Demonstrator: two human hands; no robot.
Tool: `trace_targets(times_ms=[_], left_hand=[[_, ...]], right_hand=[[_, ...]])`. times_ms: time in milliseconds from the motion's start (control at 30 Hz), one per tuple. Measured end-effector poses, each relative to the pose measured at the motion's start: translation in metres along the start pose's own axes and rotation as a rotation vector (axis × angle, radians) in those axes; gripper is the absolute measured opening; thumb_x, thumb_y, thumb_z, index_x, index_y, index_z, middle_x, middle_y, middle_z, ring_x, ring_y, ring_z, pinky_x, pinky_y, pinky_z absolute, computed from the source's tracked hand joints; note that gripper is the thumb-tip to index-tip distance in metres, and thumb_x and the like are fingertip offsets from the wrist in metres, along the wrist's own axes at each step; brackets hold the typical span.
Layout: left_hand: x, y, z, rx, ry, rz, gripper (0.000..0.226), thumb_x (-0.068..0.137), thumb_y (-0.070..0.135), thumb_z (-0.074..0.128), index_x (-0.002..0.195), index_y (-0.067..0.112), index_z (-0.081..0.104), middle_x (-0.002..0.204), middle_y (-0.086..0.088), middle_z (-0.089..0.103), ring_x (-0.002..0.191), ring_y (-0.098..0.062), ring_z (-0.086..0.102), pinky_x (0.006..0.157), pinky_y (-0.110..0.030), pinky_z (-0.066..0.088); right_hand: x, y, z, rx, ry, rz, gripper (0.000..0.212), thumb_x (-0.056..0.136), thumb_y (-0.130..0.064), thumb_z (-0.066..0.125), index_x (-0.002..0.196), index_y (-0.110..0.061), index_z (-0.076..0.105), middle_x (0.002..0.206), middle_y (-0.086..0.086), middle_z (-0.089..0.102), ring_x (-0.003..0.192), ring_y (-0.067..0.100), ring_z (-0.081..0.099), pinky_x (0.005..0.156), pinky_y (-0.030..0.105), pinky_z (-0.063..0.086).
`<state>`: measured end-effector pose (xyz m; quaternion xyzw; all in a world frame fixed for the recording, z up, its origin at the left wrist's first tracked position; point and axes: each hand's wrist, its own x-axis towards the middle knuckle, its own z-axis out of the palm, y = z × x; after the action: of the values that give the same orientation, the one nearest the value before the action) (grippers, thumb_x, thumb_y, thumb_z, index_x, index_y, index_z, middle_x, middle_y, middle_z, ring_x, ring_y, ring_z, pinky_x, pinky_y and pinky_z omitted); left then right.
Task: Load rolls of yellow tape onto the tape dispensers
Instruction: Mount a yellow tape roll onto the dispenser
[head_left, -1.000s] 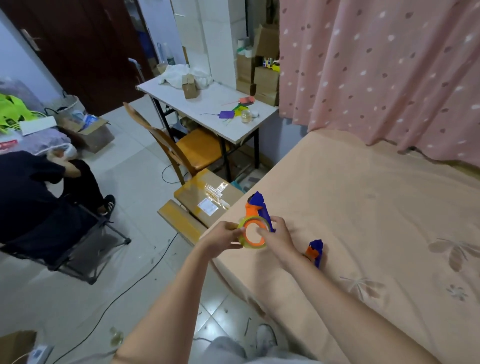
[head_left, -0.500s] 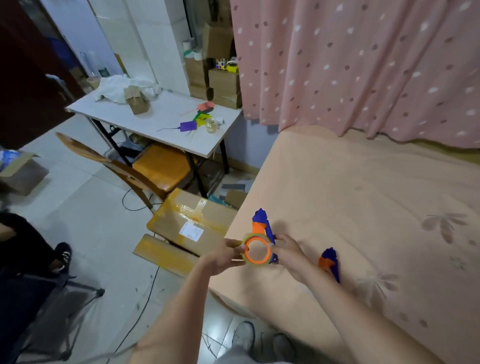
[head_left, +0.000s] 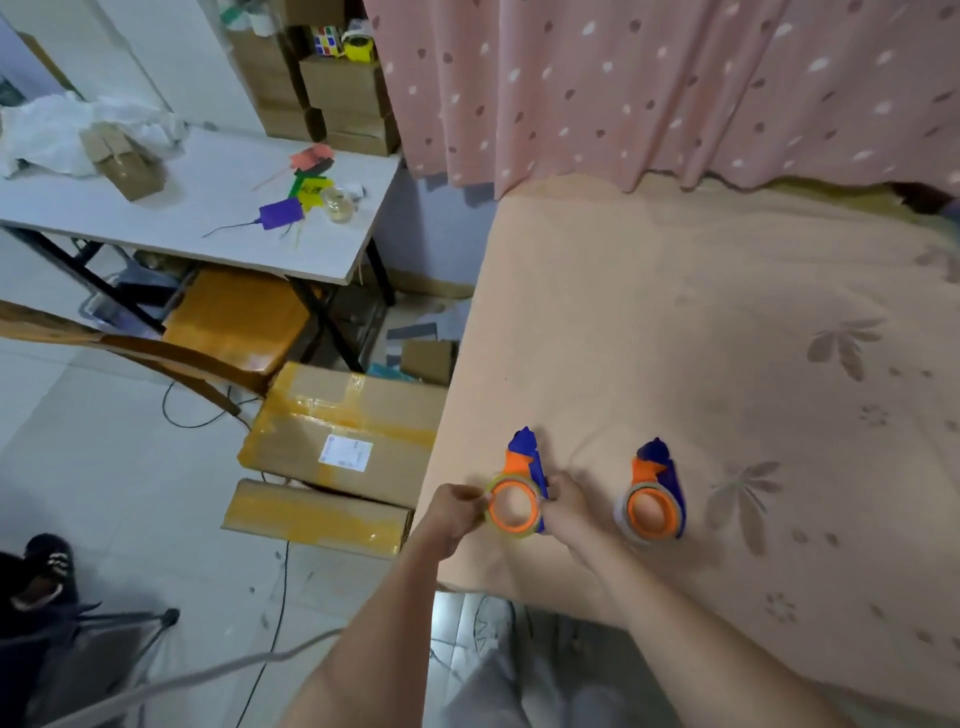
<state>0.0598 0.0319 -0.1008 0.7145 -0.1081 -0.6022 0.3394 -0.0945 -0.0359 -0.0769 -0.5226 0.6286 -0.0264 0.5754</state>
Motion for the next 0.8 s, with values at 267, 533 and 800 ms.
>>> trace_targets(times_ms=[267,533,800], left_hand=[[0.023,-0.013,0.003,0.015,0.024,-0.03,0.034,0.096,0.007,0.065,0.124,-0.013,0.062,0.107,-0.022,0.065,0.096,-0.025,0.057,0.093,-0.041,0.051],[0.036,-0.008,0.011,0.173,0.148,-0.007,0.032,0.093,0.017,0.069,0.119,-0.002,0.072,0.122,-0.024,0.07,0.118,-0.036,0.063,0.102,-0.042,0.052],[0.03,0.004,0.016,0.183,0.182,-0.104,0.041,0.091,0.008,0.063,0.13,-0.005,0.061,0.131,-0.031,0.061,0.123,-0.045,0.059,0.105,-0.05,0.051]], right_hand=[[0.022,0.015,0.014,-0.024,0.014,0.09,0.011,0.091,0.006,0.058,0.09,-0.001,0.066,0.093,0.024,0.064,0.089,0.035,0.063,0.088,0.051,0.054],[0.025,0.015,0.014,0.008,0.062,0.111,0.022,0.09,0.002,0.058,0.074,-0.014,0.058,0.084,0.013,0.063,0.081,0.027,0.06,0.074,0.037,0.049],[0.023,0.006,-0.001,-0.061,0.023,0.103,0.008,0.087,0.0,0.057,0.086,-0.006,0.061,0.084,0.012,0.063,0.076,0.025,0.058,0.068,0.03,0.045]])
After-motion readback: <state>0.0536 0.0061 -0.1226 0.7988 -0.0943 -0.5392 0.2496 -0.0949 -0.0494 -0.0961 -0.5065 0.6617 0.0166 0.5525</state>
